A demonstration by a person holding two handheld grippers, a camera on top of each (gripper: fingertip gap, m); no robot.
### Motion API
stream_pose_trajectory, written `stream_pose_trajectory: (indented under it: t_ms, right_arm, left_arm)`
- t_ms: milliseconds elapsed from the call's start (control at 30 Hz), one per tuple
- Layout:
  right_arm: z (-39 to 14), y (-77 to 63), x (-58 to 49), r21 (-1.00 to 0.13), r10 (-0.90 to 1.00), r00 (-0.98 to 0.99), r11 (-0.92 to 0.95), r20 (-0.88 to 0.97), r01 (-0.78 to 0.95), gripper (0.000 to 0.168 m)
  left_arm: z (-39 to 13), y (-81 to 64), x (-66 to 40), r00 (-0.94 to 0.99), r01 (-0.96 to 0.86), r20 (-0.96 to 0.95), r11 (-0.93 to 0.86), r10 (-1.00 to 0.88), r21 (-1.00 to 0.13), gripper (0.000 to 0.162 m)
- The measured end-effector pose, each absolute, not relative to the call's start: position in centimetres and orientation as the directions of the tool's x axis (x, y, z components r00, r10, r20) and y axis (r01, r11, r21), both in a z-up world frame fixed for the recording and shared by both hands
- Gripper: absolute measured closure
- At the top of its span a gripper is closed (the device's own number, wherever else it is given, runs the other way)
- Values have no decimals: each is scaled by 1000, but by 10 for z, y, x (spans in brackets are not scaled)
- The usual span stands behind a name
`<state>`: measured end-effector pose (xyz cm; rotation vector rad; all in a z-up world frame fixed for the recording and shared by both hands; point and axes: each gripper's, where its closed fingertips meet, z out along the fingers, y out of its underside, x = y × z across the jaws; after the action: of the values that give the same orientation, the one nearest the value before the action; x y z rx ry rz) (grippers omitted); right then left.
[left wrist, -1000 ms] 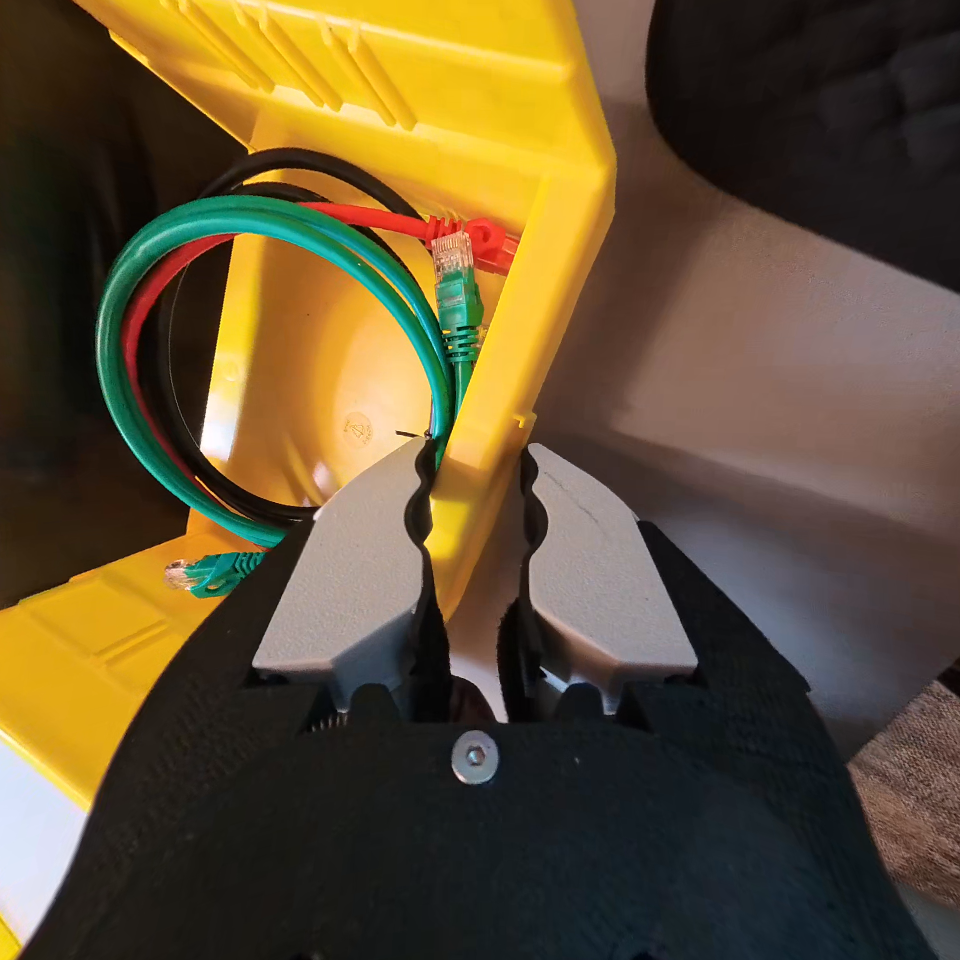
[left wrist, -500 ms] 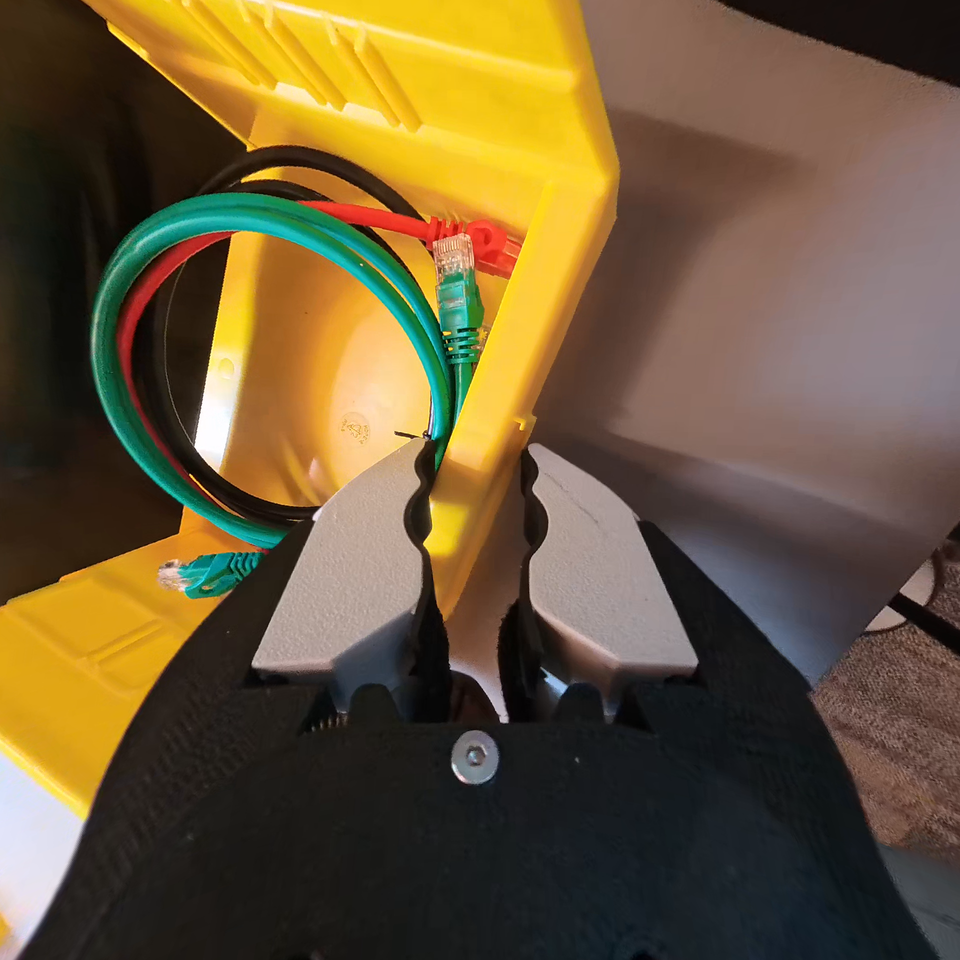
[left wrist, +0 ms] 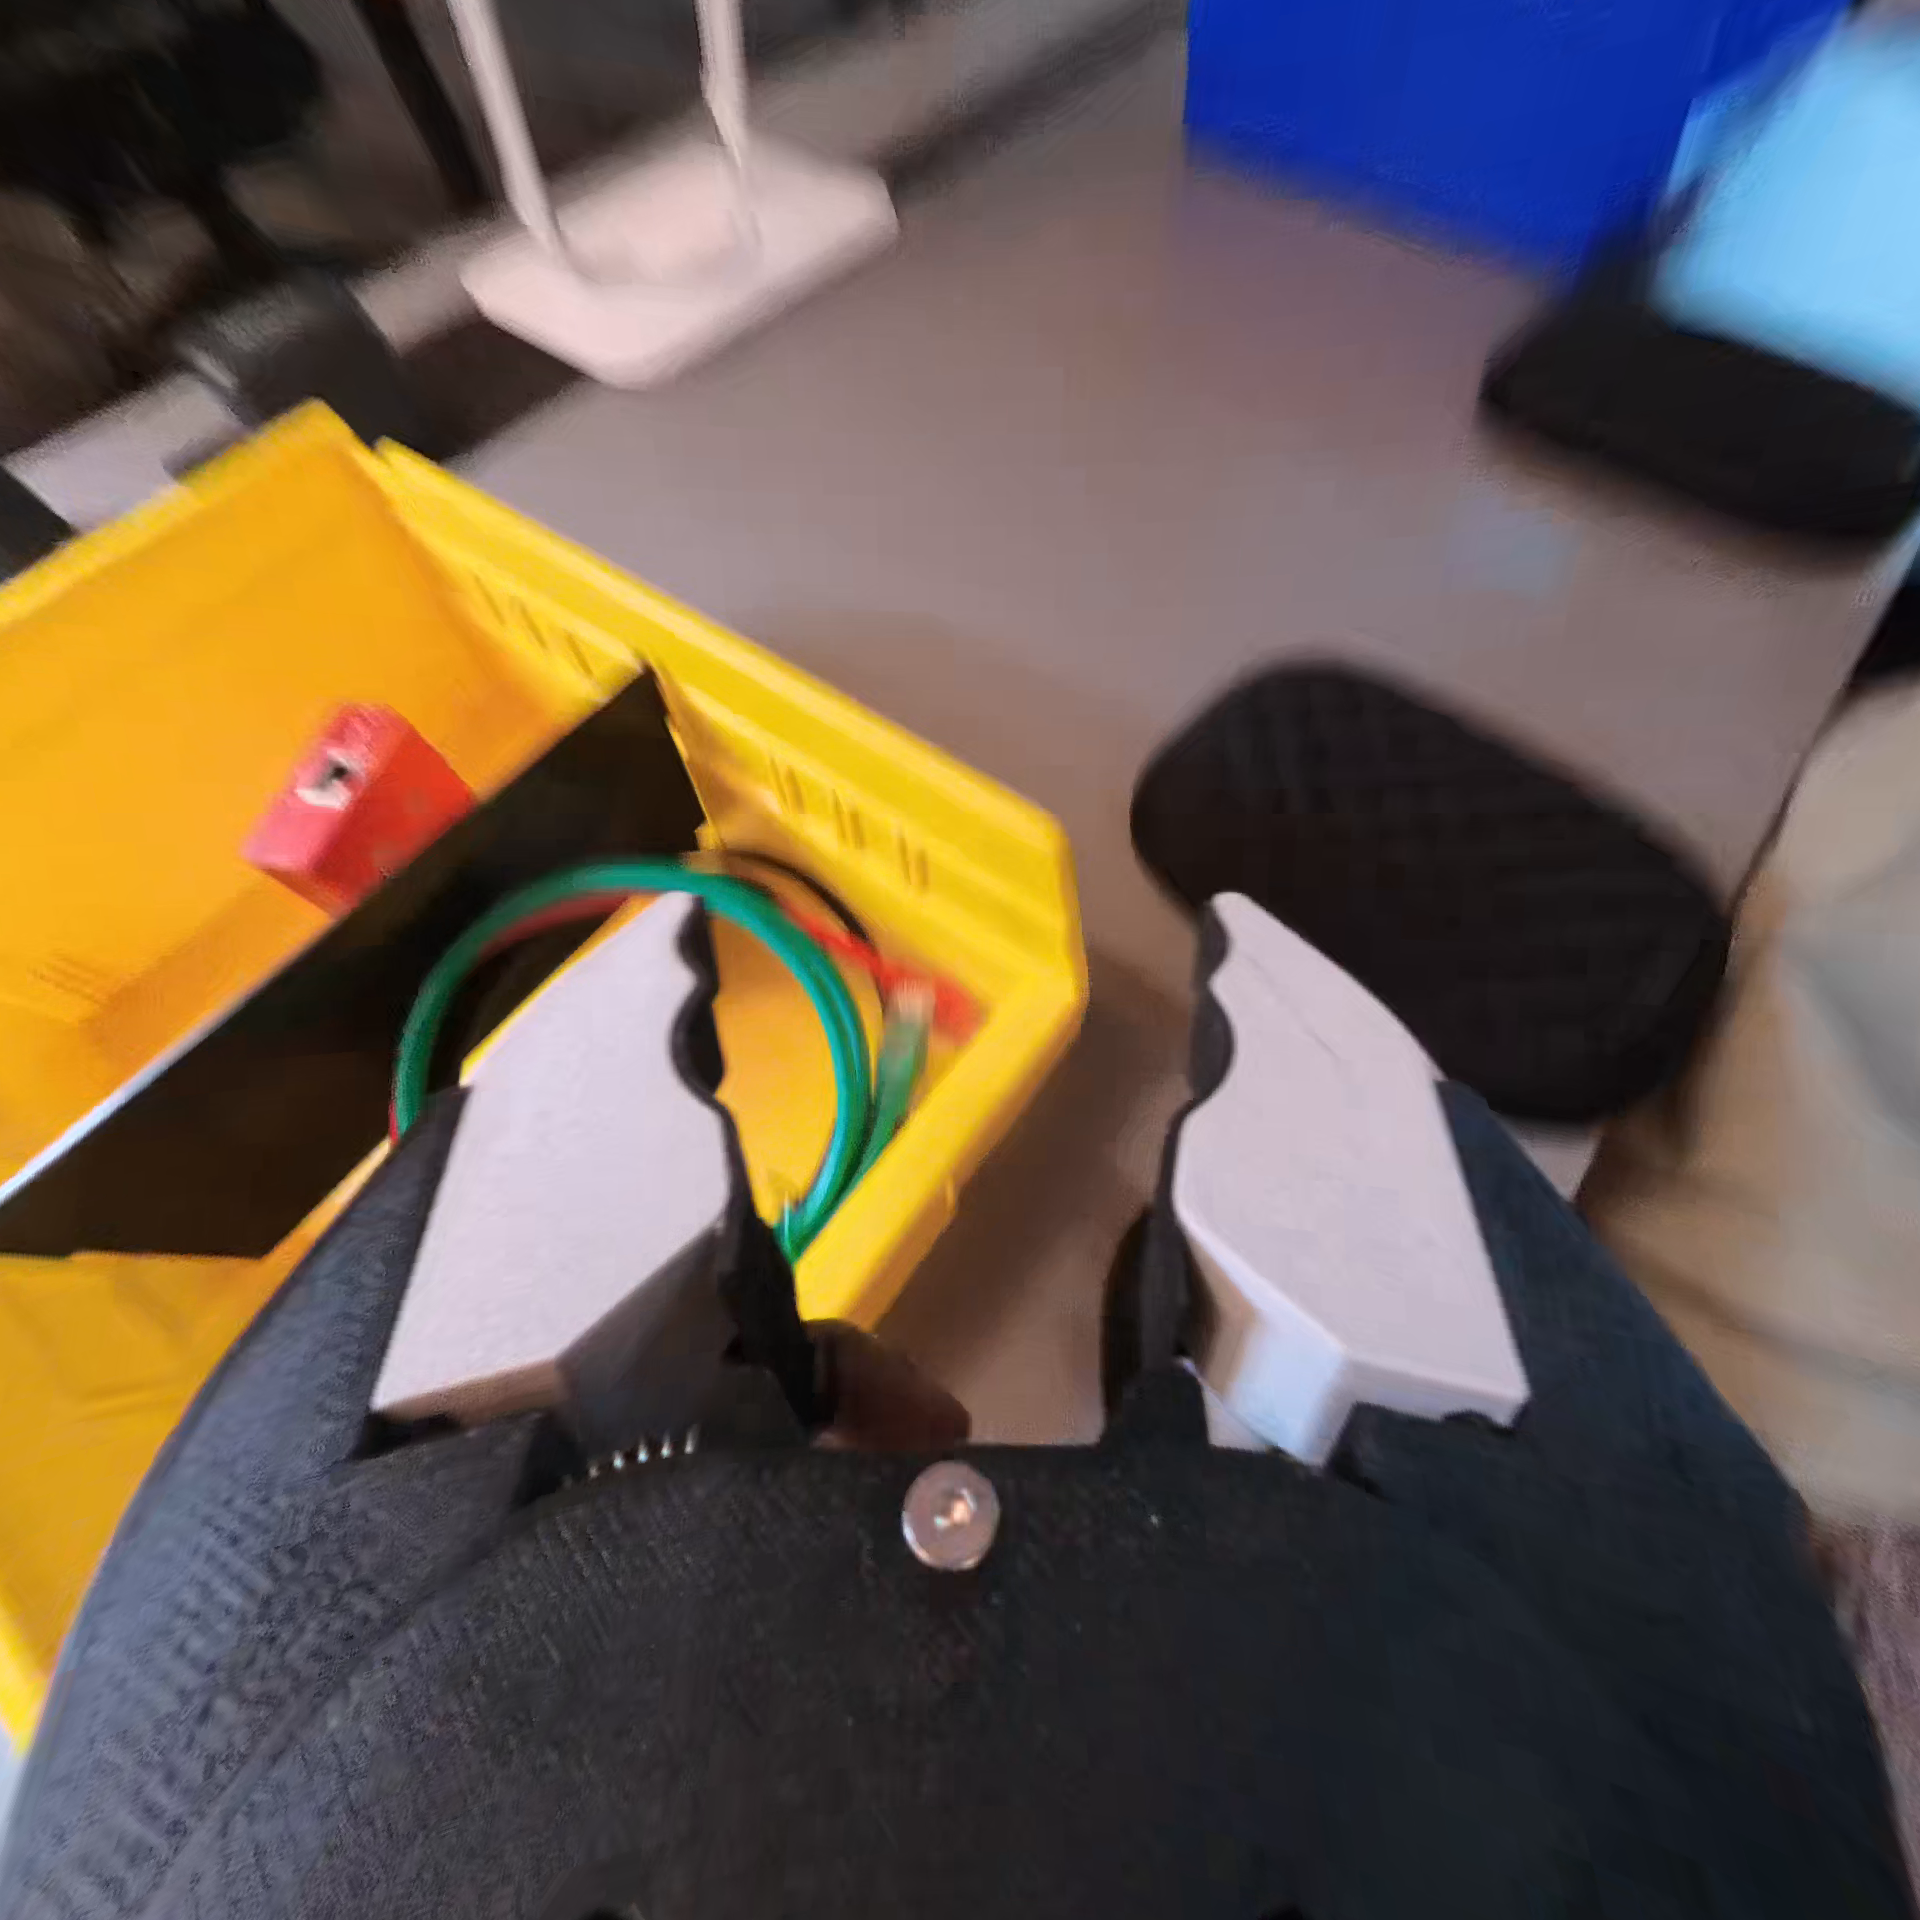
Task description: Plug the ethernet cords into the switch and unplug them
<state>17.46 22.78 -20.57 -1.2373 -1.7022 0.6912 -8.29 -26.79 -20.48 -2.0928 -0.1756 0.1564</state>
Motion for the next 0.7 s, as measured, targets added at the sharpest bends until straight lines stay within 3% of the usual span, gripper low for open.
stream_pose_trajectory:
  t_ms: [100, 200, 300, 400, 533, 633, 700]
  right_arm:
    - [-184, 204, 162, -922, 981, -79, 195, 179, 333, 37]
    - [-169, 186, 153, -958, 987, -78, 157, 143, 241, 22]
    - [-164, 180, 149, -964, 986, -60, 165, 155, 207, 22]
    - [-160, 176, 149, -967, 984, -73, 171, 160, 189, 22]
    - [-157, 171, 153, -965, 981, -80, 189, 177, 183, 22]
    - [-158, 164, 156, -964, 981, -100, 185, 169, 189, 23]
    - [-157, 163, 157, -962, 980, -99, 191, 175, 195, 23]
  left_arm:
    - [-153, -256, -102, 948, 152, 101, -149, 301, -977, 35]
    - [-109, -263, -112, 907, 221, 282, 216, 314, -951, 23]
    - [-102, -267, -118, 886, 262, 349, 290, 306, -920, 19]
    - [-115, -266, -137, 875, 247, 286, 147, 390, -958, 22]
    - [-134, -259, -179, 884, 197, 101, -169, 456, -966, 43]
    - [-168, -256, -224, 888, 198, -43, -465, 458, -863, 49]
    - [-187, -247, -239, 916, 238, -19, -580, 401, -779, 56]
